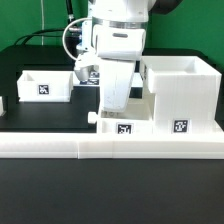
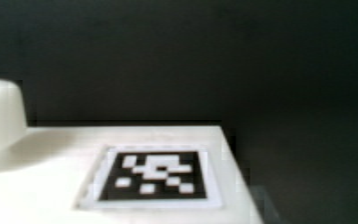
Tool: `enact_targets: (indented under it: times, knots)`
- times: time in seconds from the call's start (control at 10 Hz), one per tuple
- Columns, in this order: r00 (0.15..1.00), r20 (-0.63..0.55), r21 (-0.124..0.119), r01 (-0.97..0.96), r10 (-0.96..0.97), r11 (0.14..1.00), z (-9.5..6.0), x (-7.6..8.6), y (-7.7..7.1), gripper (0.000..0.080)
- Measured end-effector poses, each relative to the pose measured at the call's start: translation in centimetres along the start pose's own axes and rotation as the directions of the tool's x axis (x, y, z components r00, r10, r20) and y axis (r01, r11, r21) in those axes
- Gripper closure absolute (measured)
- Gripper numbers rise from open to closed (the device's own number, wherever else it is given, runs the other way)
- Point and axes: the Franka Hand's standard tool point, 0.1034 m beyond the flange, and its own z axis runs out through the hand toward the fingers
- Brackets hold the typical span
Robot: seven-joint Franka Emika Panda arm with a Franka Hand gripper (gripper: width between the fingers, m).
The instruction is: Assemble drawer
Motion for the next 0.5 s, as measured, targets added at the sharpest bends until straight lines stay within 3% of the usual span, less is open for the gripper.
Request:
enact_targets:
  times: [0.5]
  knots:
    - [1.0,0.01,0.001,0.03,-0.03,1.0,0.08,0.15,-0.08,0.0757]
